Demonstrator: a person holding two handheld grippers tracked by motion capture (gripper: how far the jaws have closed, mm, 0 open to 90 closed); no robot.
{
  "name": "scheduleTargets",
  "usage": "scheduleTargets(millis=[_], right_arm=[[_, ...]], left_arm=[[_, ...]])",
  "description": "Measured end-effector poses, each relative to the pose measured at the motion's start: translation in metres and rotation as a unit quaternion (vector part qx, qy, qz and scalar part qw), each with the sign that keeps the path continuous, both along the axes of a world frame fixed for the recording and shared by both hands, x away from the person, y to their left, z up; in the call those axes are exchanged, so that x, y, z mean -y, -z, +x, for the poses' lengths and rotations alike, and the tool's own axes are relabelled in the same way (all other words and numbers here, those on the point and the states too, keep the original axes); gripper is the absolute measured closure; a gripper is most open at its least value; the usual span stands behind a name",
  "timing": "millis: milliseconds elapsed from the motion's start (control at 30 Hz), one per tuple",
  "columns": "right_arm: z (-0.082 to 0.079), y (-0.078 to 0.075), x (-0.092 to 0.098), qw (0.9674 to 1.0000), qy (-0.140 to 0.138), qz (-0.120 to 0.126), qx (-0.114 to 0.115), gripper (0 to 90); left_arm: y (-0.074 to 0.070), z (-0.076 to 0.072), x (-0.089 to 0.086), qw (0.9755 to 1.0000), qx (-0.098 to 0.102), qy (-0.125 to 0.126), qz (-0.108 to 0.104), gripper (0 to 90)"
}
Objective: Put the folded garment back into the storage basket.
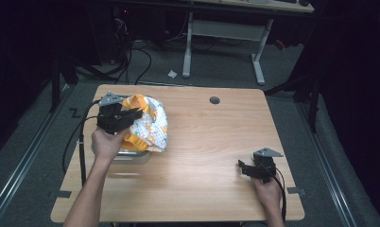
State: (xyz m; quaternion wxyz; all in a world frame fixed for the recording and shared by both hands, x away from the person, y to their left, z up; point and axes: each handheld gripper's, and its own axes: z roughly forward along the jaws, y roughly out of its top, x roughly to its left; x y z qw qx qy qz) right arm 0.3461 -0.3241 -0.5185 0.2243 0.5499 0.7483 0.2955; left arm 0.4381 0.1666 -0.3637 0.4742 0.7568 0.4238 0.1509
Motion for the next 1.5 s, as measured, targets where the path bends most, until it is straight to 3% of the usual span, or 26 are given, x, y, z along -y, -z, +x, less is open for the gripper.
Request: scheduleTargets(millis=[667, 867, 1000, 1300, 1433, 1500], right_arm=[[0.000, 0.000, 0.000, 1.0000, 0.000, 0.000, 0.000, 27.7], [0.000, 0.000, 0.000, 1.0000, 0.000, 0.000, 0.000, 27.7], [0.000, 0.000, 0.000, 1.0000, 0.001, 0.000, 0.000, 27.7], [0.000, 0.000, 0.000, 1.0000, 0.001, 0.000, 0.000, 27.7], [0.000, 0.000, 0.000, 1.0000, 0.001, 0.000, 0.000, 27.7], [0.000, 0.000, 0.000, 1.0000, 0.001, 0.000, 0.000, 27.7]], left_arm=[[0.008, 0.008, -0.028, 0.9994, -0.017, -0.031, 0.001, 79.0], [0.017, 0.015, -0.037, 0.9986, -0.039, -0.035, -0.008, 78.7], [0.025, 0.019, -0.040, 0.9980, -0.048, -0.041, -0.002, 78.7], [0.043, 0.030, -0.042, 0.9950, -0.069, -0.062, 0.038, 78.5], [0.052, 0.037, -0.043, 0.9938, -0.085, -0.063, 0.034, 77.8], [0.061, 0.044, -0.044, 0.9921, -0.100, -0.068, 0.033, 77.8]])
